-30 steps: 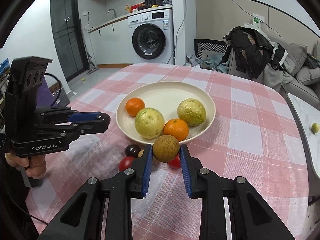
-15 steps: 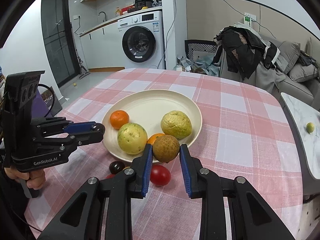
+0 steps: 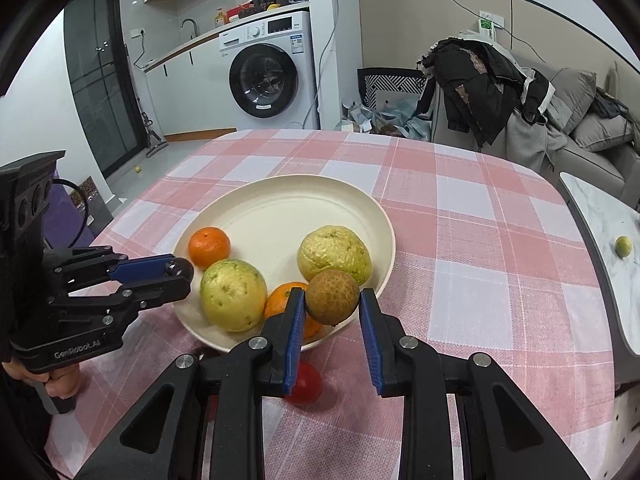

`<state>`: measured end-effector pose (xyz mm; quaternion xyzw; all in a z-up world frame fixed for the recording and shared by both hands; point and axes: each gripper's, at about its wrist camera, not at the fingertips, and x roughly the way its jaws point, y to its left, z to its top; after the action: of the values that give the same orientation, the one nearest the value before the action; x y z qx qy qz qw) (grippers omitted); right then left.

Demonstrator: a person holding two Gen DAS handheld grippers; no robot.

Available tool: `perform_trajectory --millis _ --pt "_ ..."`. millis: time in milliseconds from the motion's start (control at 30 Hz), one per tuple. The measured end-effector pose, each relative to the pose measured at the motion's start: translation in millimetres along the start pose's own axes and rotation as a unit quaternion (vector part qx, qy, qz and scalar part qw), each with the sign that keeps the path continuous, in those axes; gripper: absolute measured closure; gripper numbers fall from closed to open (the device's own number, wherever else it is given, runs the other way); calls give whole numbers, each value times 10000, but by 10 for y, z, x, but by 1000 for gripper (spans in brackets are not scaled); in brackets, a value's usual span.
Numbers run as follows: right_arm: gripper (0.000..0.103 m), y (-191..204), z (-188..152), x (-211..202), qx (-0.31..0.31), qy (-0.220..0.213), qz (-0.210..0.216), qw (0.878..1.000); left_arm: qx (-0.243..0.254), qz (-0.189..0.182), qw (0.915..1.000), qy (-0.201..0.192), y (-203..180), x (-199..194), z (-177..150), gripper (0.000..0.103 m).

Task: Organize fruits
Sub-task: 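Lift the plum and brown fruit and carry both over the cream plate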

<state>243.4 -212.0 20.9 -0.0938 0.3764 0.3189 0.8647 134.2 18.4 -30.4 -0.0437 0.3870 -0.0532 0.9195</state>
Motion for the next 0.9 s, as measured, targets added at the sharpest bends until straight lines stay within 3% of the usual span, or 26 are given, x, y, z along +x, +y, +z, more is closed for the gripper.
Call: perform_trajectory --millis 900 --pt "75 -24 167 291 14 147 -26 9999 85 125 9999 72 28 206 108 81"
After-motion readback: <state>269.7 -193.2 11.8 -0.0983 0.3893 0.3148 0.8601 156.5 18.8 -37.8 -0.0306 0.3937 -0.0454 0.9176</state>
